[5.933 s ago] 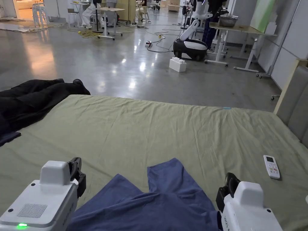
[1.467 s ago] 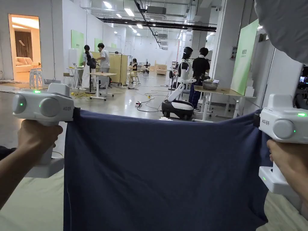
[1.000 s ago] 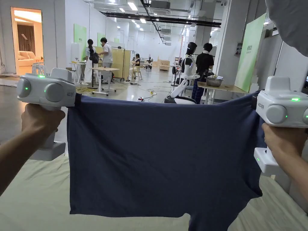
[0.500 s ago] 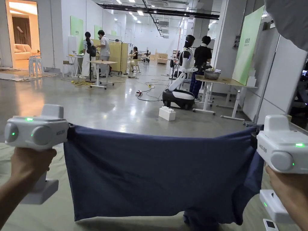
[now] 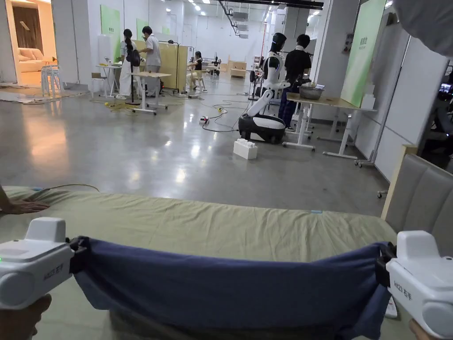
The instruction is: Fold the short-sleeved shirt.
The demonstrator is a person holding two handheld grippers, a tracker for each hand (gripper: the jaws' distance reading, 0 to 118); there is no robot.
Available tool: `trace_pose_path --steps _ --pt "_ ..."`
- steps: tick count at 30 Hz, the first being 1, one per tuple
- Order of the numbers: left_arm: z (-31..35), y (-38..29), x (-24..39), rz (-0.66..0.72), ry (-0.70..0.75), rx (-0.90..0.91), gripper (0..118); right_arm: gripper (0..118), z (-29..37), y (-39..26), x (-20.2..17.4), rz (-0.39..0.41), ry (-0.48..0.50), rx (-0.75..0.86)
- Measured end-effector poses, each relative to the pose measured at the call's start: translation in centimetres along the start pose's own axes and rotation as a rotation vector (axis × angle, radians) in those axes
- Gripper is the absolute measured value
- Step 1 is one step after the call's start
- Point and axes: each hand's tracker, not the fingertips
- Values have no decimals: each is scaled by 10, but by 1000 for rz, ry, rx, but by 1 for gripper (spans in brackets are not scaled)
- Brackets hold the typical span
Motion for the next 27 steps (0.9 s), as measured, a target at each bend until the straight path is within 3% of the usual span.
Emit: trace_pose_path --steps 3,8,10,14,17,27 --pt "21 -36 -8 17 -1 -34 4 1 26 -31 -6 -17 24 -59" --pt "50 -98 -13 13 -12 -157 4 1 60 -82 -18 20 49 -151" --pt "57 -122 -17 37 -25 -204 4 1 69 -106 -21 -5 84 -253" --pt "65 -166 -21 20 -25 -307 4 1 85 -152 -30 41 109 -386" --pt "61 -196 -25 -8 -50 -375 4 1 91 -185 -33 28 119 -480" --pt "41 -241 -18 -96 -58 -540 4 1 79 -258 -52 141 152 -665"
